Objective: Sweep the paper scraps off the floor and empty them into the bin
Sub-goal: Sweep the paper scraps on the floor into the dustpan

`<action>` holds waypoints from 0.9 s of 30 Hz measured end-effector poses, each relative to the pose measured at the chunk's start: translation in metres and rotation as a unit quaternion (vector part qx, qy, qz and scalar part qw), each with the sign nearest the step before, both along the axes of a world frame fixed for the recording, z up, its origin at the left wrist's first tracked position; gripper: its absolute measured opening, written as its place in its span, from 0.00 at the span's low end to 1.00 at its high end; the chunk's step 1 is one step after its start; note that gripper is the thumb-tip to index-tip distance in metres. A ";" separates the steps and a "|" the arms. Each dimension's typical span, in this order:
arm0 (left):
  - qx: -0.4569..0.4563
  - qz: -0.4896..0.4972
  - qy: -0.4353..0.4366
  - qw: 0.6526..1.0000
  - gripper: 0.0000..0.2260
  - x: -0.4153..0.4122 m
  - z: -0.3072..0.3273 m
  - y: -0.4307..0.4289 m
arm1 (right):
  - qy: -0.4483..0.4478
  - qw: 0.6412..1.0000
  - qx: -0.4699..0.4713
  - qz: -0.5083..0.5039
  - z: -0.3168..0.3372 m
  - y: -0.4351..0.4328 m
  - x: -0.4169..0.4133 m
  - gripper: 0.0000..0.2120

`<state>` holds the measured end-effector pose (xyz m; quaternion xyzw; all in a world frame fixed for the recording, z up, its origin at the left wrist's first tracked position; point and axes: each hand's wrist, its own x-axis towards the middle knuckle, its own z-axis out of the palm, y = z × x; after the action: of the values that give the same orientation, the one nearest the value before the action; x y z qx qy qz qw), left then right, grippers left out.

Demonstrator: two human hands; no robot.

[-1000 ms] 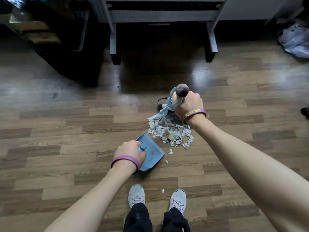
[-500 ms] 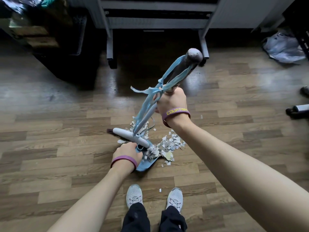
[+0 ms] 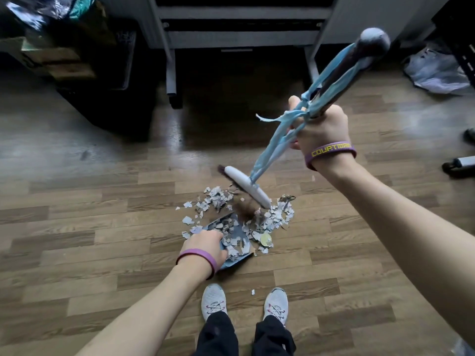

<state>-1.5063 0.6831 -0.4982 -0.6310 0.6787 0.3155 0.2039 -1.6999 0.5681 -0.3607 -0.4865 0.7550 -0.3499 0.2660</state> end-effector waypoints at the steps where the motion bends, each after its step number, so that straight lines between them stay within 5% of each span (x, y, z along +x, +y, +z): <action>1: 0.002 -0.004 0.000 1.000 0.12 -0.001 -0.002 0.000 | 0.012 1.000 -0.006 -0.002 -0.001 0.001 -0.004 0.14; 5: 0.016 -0.010 0.005 1.000 0.10 -0.008 -0.010 0.007 | 0.070 0.997 0.024 -0.001 -0.027 0.001 -0.021 0.20; 10: 0.018 -0.015 0.006 1.000 0.10 -0.011 -0.017 0.010 | 0.203 0.960 0.168 0.095 -0.074 0.013 -0.030 0.17; 16: 0.018 -0.004 0.001 1.000 0.10 0.000 -0.021 0.010 | 0.177 0.912 0.321 0.183 -0.100 0.017 -0.025 0.15; 27: 0.007 0.001 0.013 1.000 0.09 0.007 -0.025 0.015 | 0.121 0.961 0.237 0.069 -0.112 0.037 0.030 0.17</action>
<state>-1.4996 0.6982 -0.5236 -0.6262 0.6783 0.3287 0.1992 -1.6703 0.6048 -0.4729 -0.4989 0.8078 -0.0802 0.3036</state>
